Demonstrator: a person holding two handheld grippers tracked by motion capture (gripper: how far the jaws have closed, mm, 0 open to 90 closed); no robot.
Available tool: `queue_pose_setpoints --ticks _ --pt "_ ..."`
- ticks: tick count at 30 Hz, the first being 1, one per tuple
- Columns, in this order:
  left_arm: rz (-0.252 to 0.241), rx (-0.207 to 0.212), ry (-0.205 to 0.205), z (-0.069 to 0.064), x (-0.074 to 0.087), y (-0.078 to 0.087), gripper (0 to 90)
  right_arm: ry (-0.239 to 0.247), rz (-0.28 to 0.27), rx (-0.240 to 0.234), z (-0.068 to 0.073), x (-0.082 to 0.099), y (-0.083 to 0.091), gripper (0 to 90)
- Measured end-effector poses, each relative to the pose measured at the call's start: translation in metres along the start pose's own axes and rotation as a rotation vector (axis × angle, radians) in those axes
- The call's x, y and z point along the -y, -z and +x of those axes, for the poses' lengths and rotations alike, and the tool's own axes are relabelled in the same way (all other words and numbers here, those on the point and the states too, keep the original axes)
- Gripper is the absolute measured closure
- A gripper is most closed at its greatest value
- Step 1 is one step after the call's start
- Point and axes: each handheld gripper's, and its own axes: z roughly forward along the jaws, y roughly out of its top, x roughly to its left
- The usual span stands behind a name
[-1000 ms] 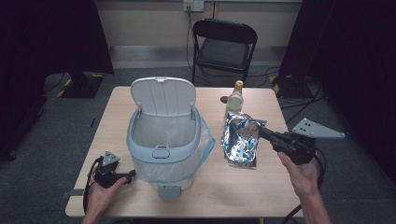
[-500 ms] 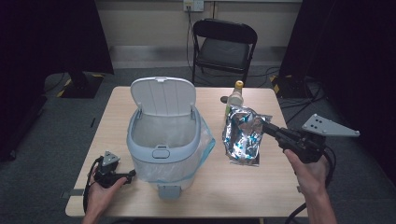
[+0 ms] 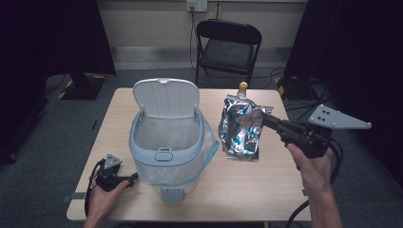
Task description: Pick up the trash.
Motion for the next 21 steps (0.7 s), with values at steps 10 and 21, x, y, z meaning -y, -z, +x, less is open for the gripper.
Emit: queue_pose_setpoints --ticks 10,21 --pt "0.000 0.000 -0.001 0.000 0.000 0.000 11.9 0.023 -0.037 -0.045 0.007 -0.023 -0.010 90.0" --pt "0.000 0.001 0.000 0.000 0.000 0.000 11.9 0.028 -0.068 -0.070 0.011 -0.043 -0.026 90.0"
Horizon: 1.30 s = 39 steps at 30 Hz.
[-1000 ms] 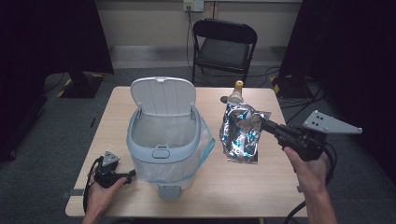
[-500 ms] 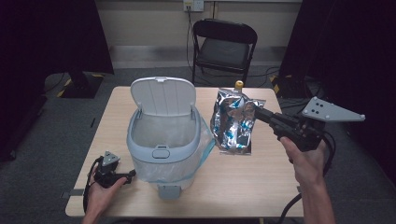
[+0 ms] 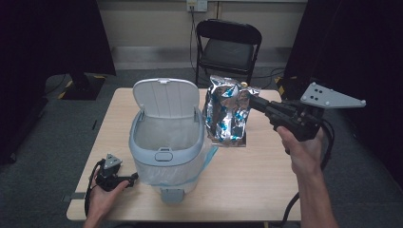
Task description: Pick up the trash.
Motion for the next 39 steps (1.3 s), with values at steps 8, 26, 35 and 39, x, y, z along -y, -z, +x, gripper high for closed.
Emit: queue_pose_setpoints --ticks 8,26,35,39 --pt "0.000 -0.001 -0.001 0.000 0.000 0.000 11.9 0.006 -0.023 -0.014 0.006 -0.010 -0.019 90.0" --pt "0.000 -0.001 0.000 0.000 0.000 0.000 11.9 0.066 -0.029 -0.091 0.030 -0.021 -0.065 90.0" --pt "0.000 0.000 -0.001 0.000 0.000 0.000 11.9 0.102 -0.023 -0.122 0.046 -0.024 -0.090 90.0" --pt "0.000 -0.002 0.000 0.000 0.000 0.000 11.9 0.127 -0.020 -0.130 0.050 -0.026 -0.100 90.0"
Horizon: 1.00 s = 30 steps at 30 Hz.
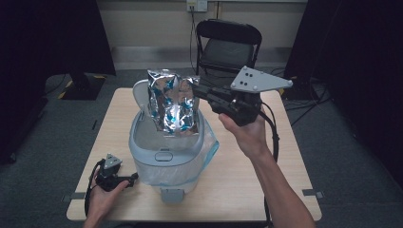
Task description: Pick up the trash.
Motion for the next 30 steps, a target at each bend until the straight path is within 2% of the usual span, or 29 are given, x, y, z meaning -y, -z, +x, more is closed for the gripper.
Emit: queue_pose_setpoints --ticks 5,12,16,21,25,28,30 --pt "-0.001 0.002 0.000 0.000 0.000 0.000 11.9 0.025 0.009 0.009 0.002 0.001 -0.011 89.1" --pt "0.000 0.000 0.000 0.000 0.000 0.000 11.9 0.031 0.023 0.021 0.006 0.005 -0.018 73.9" --pt "0.000 0.000 0.000 0.000 0.000 0.000 11.9 0.020 0.026 0.022 0.004 0.006 -0.018 68.7" --pt "-0.001 0.000 0.000 0.000 0.000 0.000 11.9 0.016 0.042 0.020 0.002 0.008 -0.016 67.7" --pt "0.000 0.001 0.000 0.000 0.000 0.000 11.9 -0.007 0.054 0.011 -0.002 0.013 -0.012 65.9" --pt "-0.001 0.001 0.000 0.000 0.000 0.000 11.9 -0.042 0.056 0.001 -0.007 0.019 -0.007 65.2" --pt "-0.001 0.000 0.000 0.000 0.000 0.000 11.9 -0.048 0.057 0.009 -0.009 0.022 -0.002 64.4"
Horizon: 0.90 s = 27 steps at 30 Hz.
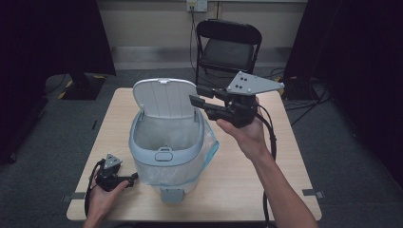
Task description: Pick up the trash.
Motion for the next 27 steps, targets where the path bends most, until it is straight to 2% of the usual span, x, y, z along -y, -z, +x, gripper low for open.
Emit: queue_pose_setpoints --ticks 8,18,23,27 --pt "0.000 0.001 -0.001 0.000 0.000 0.000 11.9 -0.046 0.017 0.026 -0.016 0.018 0.021 57.3" --pt "0.000 0.000 0.000 0.000 0.000 0.000 11.9 -0.105 0.037 0.065 -0.033 0.043 0.040 52.0" --pt "0.000 0.001 0.000 0.000 0.000 0.000 11.9 -0.125 0.065 0.102 -0.040 0.055 0.045 47.7" --pt "0.000 0.001 0.000 0.000 0.000 0.000 11.9 -0.137 0.114 0.150 -0.048 0.068 0.042 40.1"
